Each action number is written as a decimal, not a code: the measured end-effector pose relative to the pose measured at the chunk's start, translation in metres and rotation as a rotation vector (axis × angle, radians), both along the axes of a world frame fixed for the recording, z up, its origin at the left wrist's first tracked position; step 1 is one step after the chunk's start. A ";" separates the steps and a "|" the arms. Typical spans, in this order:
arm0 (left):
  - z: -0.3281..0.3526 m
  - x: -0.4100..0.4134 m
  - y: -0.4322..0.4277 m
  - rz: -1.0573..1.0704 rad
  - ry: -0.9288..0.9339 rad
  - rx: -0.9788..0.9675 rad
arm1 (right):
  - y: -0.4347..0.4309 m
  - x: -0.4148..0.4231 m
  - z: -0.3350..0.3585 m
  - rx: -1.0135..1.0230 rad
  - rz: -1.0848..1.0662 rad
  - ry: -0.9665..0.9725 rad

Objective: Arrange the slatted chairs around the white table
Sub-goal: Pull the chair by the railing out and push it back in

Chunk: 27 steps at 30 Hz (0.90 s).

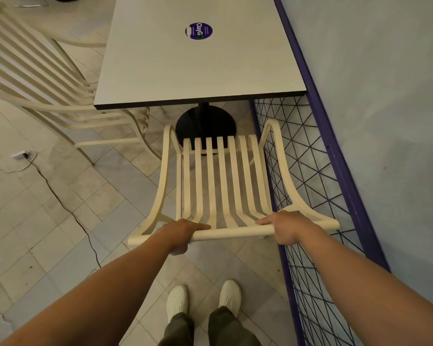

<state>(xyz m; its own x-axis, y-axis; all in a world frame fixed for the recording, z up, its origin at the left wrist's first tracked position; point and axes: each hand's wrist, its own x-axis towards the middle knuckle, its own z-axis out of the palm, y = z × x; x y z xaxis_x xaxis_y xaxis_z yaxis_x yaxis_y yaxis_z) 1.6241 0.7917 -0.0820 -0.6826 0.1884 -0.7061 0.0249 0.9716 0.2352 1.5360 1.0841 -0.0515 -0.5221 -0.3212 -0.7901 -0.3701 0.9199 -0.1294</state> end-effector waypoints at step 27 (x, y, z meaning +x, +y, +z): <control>0.069 0.036 0.006 0.182 0.126 0.009 | -0.075 0.034 0.049 -0.163 0.096 0.007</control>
